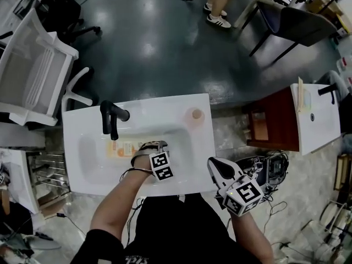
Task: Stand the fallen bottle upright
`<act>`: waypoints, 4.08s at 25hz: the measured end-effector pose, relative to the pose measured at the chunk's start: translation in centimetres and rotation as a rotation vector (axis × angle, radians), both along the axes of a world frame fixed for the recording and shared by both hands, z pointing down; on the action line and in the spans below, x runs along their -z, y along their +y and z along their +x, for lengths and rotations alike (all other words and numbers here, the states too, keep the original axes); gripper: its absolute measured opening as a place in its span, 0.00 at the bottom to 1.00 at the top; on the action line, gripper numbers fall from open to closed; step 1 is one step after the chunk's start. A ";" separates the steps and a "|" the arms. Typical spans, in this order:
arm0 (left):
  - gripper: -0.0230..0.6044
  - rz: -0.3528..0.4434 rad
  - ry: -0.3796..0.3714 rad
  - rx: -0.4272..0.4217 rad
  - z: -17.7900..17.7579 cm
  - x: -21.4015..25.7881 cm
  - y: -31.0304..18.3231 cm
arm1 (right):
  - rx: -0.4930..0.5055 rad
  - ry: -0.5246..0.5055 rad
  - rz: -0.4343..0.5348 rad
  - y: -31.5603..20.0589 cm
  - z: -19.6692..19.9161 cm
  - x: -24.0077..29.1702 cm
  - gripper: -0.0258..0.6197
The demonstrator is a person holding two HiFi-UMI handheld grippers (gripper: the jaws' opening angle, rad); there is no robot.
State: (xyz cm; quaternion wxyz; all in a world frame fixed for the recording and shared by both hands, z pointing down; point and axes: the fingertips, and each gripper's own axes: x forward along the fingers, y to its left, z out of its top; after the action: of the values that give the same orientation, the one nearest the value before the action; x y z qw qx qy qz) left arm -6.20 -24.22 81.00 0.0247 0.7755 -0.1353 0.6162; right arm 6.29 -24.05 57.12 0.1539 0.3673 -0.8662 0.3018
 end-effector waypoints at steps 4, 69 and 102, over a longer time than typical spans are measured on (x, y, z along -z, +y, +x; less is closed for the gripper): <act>0.23 0.007 -0.021 0.005 0.0 -0.3 -0.7 | -0.025 -0.006 -0.009 -0.1 1.3 -0.3 0.06; 0.19 0.395 0.158 0.023 9.5 10.5 -5.2 | -0.009 0.010 0.039 3.5 6.2 3.0 0.06; 0.18 0.188 0.404 0.196 9.3 14.6 -4.3 | -0.025 -0.005 0.037 3.9 6.4 3.3 0.06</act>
State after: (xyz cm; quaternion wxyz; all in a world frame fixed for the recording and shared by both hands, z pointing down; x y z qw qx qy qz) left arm 3.10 -28.52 66.36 0.0385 0.8649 -0.2589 0.4282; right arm 12.71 -20.18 53.83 0.1410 0.3802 -0.8673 0.2888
